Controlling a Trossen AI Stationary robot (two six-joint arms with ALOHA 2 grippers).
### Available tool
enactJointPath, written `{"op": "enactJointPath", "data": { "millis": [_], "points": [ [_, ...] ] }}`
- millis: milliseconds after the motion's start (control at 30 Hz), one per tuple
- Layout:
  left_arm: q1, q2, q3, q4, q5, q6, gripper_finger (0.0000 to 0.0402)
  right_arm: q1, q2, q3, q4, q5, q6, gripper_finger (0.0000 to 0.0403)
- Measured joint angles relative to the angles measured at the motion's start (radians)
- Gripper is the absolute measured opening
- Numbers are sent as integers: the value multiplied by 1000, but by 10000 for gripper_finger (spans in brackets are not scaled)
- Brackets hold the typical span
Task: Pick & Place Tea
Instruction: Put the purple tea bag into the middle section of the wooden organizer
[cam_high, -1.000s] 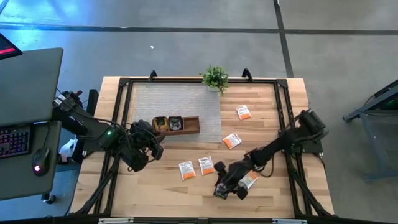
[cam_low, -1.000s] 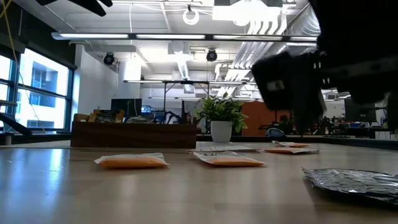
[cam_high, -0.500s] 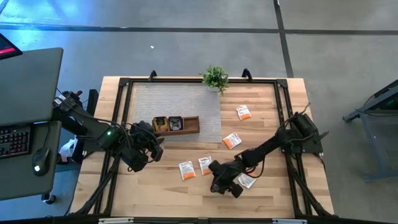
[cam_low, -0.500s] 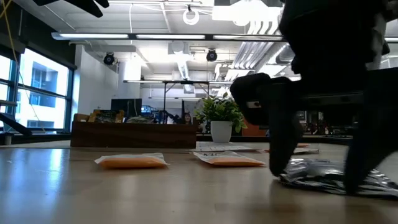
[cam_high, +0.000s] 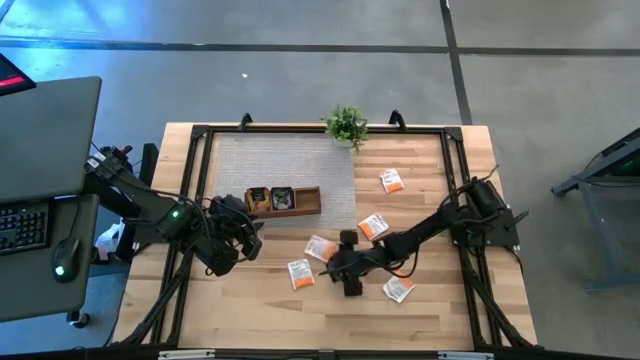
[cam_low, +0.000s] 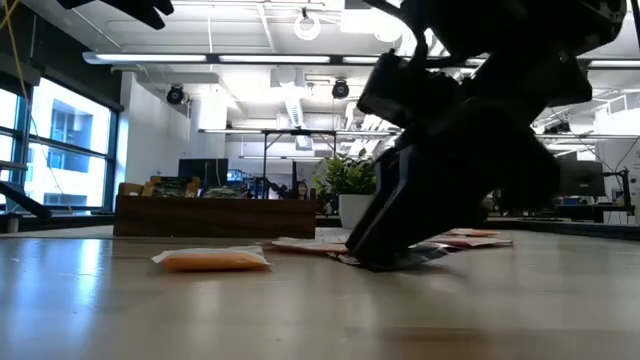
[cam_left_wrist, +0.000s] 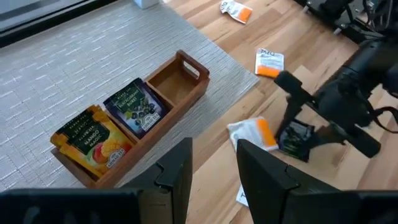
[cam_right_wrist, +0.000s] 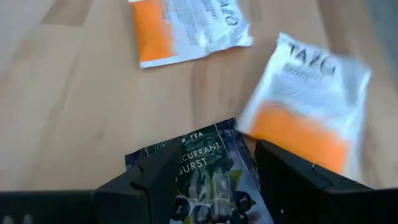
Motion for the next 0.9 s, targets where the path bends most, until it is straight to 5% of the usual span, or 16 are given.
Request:
{"op": "enactJointPath", "data": {
  "millis": [233, 500, 900],
  "points": [
    [0, 0, 0, -11, 9, -2, 124, -8, -27, 95, -122, -57, -24, 204],
    [0, 0, 0, -12, 10, -2, 124, -42, -26, 150, -249, -97, -331, 204],
    [0, 0, 0, -12, 18, -2, 124, -91, 96, 156, -210, -233, -255, 201]
  ]
}}
